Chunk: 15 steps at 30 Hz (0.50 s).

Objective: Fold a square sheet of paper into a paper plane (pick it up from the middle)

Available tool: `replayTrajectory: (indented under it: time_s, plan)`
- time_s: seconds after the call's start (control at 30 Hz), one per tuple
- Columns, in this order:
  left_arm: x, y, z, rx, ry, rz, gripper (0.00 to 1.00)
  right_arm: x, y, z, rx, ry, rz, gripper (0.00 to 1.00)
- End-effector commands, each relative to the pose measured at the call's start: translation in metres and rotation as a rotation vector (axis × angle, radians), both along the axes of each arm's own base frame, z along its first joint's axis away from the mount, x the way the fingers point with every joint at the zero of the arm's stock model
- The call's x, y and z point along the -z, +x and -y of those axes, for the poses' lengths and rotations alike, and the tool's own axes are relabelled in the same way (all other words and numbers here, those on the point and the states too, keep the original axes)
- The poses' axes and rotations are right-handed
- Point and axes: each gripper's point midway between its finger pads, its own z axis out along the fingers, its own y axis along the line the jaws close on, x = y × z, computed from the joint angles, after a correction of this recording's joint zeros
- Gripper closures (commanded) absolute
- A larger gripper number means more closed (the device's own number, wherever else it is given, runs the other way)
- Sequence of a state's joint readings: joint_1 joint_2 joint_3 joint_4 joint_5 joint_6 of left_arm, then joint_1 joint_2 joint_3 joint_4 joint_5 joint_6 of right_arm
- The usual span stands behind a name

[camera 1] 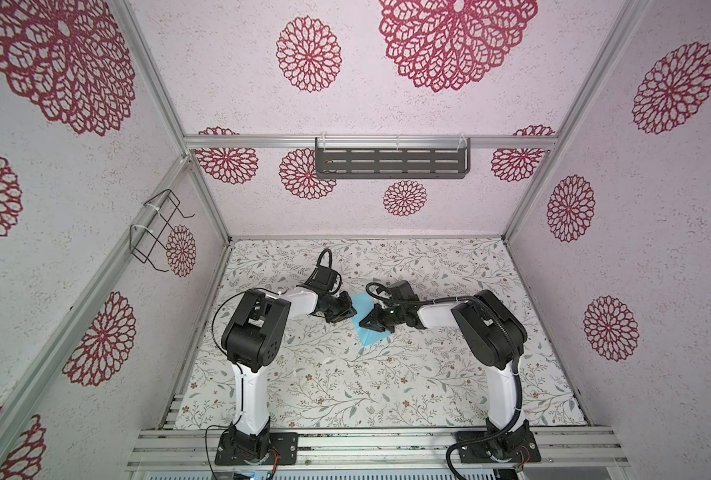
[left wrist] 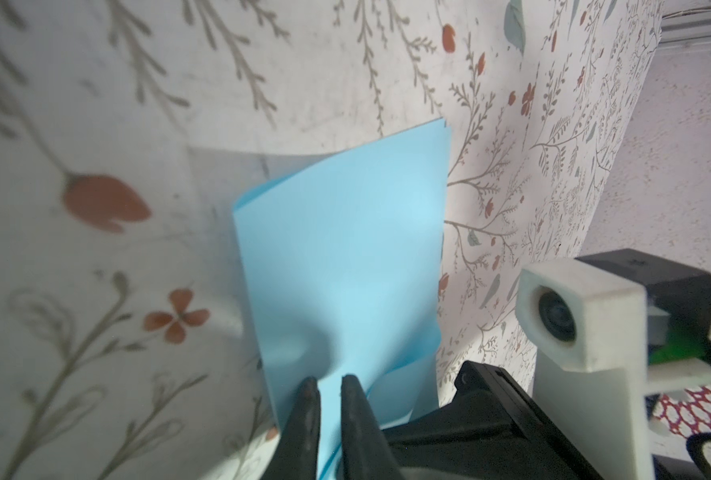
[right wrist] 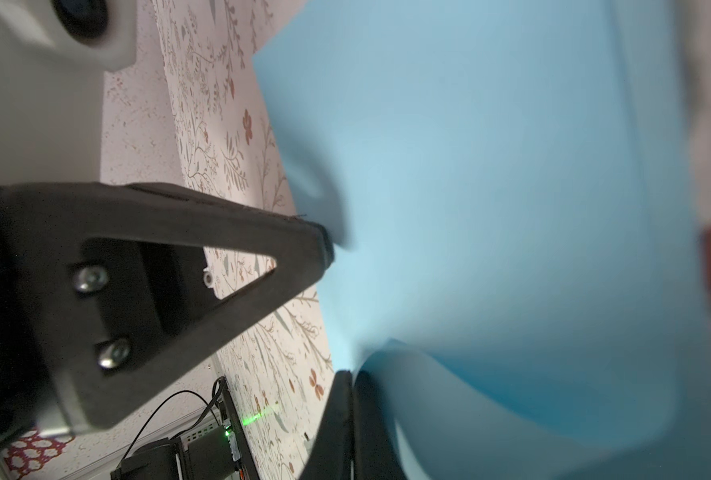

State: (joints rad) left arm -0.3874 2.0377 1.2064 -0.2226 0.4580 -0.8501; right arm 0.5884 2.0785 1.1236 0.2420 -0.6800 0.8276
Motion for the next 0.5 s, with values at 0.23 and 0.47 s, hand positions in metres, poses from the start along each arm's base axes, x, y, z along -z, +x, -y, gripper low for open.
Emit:
replayTrajectory:
  time_s: [0.23,0.47]
  plan:
    - [0.038,-0.022,-0.017,-0.034,0.102,-0.113,0.84,0.005,0.006,0.001,0.016,-0.035,0.028,0.92]
    - [0.031,-0.020,-0.016,-0.039,0.093,-0.102,0.84,0.010,0.003,0.004,0.018,-0.054,0.021,0.86]
